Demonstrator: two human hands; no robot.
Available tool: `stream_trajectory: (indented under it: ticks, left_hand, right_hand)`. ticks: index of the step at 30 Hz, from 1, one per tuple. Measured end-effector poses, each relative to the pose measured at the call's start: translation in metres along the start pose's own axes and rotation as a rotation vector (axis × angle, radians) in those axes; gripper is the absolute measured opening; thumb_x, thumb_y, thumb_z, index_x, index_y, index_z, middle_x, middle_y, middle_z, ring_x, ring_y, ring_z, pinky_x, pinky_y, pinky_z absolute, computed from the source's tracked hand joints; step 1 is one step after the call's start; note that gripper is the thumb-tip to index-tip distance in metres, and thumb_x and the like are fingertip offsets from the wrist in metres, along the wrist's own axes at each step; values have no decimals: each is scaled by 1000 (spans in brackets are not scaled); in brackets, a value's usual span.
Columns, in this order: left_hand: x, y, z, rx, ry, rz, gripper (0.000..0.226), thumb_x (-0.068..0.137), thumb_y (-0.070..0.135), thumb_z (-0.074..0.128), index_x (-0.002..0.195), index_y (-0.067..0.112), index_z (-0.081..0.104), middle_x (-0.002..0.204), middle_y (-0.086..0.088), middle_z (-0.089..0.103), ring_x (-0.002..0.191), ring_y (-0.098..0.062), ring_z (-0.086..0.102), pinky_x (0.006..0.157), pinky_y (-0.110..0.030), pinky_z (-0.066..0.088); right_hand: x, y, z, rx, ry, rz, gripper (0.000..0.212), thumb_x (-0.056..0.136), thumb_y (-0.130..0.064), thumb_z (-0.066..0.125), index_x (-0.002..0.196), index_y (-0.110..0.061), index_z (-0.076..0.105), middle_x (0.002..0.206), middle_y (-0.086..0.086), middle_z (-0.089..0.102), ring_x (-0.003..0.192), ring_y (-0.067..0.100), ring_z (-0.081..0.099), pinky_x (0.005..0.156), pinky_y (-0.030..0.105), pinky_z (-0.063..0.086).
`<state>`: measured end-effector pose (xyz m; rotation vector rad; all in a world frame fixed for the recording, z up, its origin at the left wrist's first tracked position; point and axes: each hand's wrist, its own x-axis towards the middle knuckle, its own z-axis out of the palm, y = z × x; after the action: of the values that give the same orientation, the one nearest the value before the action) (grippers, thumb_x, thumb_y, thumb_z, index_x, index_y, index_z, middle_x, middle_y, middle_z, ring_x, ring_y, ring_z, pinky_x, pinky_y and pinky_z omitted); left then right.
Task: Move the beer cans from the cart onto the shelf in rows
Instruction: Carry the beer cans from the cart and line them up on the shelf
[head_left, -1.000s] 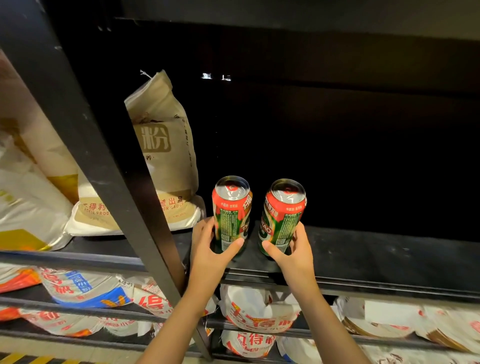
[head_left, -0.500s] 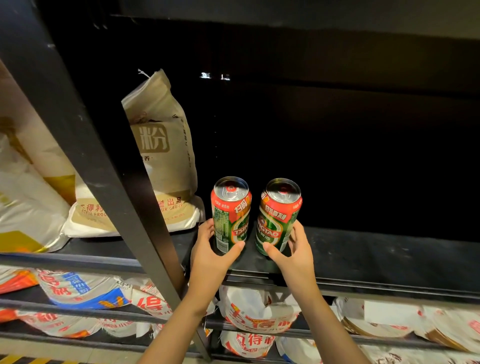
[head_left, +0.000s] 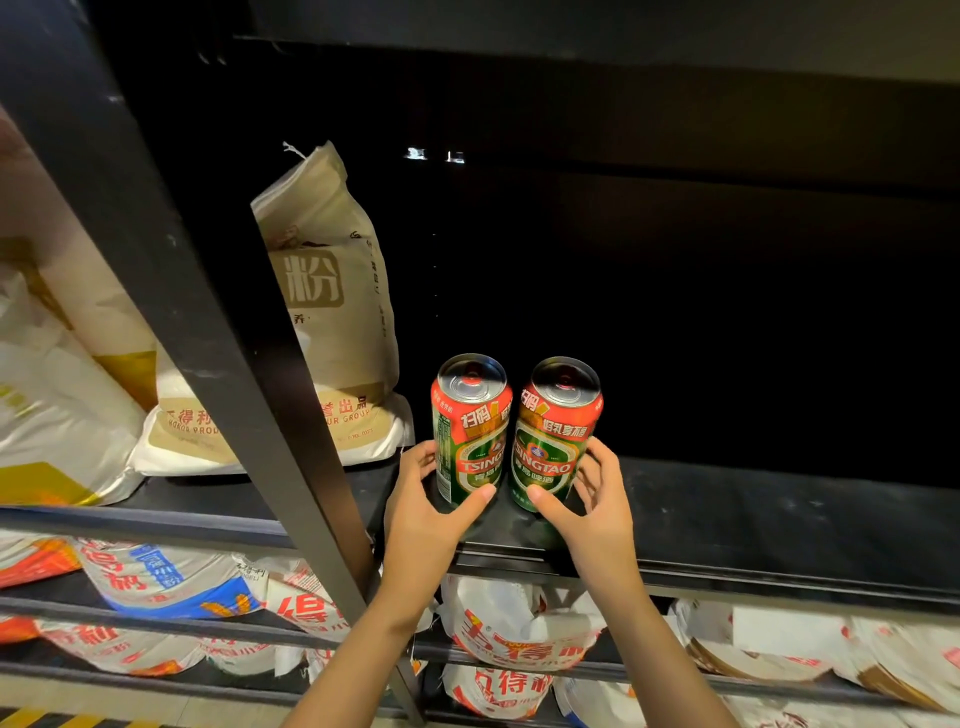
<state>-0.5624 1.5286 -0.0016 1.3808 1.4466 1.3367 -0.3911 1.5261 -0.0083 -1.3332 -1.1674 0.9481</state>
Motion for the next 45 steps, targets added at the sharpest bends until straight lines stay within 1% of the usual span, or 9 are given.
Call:
stream_trajectory:
  ticks: [4, 9, 13, 17, 24, 27, 30, 34, 45]
  left_hand:
    - [-1, -2, -2, -8, -28, 14, 60, 75, 31, 76, 128, 27, 48, 123, 14, 57, 118, 2, 49, 97, -16, 40]
    - [-2, 5, -2, 56, -24, 113, 55, 80, 28, 69, 131, 19, 50, 121, 8, 52, 118, 3, 45, 91, -3, 35]
    - [-3, 0, -2, 36, -16, 43, 71, 80, 30, 71, 142, 26, 36, 131, 17, 48, 123, 9, 41, 92, 1, 32]
    - [-4, -2, 0, 0, -15, 16, 67, 77, 29, 75, 135, 28, 43, 127, 18, 53, 119, 10, 44, 90, 0, 35]
    - [-1, 1, 6, 63, 46, 65, 61, 75, 23, 77, 128, 30, 47, 114, 25, 48, 110, 19, 42, 83, 4, 32]
    - [0, 0, 6, 90, 49, 75, 66, 76, 24, 77, 134, 32, 45, 114, 30, 48, 108, 22, 42, 82, 5, 32]
    - [2, -2, 6, 100, 36, 43, 68, 77, 26, 76, 136, 31, 43, 116, 33, 46, 106, 26, 39, 80, 6, 31]
    - [4, -1, 8, 143, 27, 45, 70, 74, 27, 78, 136, 28, 45, 117, 22, 47, 106, 10, 43, 82, -1, 29]
    - [28, -1, 10, 115, 12, 39, 60, 76, 21, 76, 130, 25, 51, 117, 14, 57, 107, 2, 50, 85, -6, 33]
  right_hand:
    - [-3, -2, 3, -50, -28, -8, 63, 77, -17, 77, 124, -37, 40, 124, -12, 57, 115, -4, 53, 88, 8, 44]
    - [-2, 0, 5, -98, -3, -32, 69, 75, -20, 79, 130, -32, 39, 129, -10, 53, 119, 1, 50, 90, 11, 44]
    - [-3, -3, 6, -125, -22, -67, 64, 80, -19, 74, 136, -26, 43, 129, -13, 56, 119, -3, 50, 94, 7, 41]
    - [-4, -4, 6, -135, -27, -79, 66, 80, -15, 74, 135, -29, 40, 126, -18, 55, 116, -8, 50, 94, 7, 41]
    - [-2, 2, 12, -258, 17, -104, 70, 77, -15, 78, 136, -27, 41, 126, -12, 54, 120, 3, 51, 98, 20, 44]
    - [-1, -4, 11, -243, 1, -86, 68, 78, -13, 76, 126, -44, 40, 118, -26, 55, 114, -8, 52, 93, 9, 43]
    - [-1, -6, 13, -261, 5, -80, 67, 79, -13, 75, 126, -42, 39, 116, -30, 53, 113, -12, 50, 92, 8, 41]
    - [0, -6, 13, -266, 0, -54, 63, 79, -12, 75, 123, -41, 40, 109, -32, 53, 107, -19, 49, 85, 3, 41]
    - [22, -6, 22, -257, -12, -33, 51, 78, -11, 75, 116, -28, 46, 113, -10, 59, 107, 3, 56, 94, 23, 47]
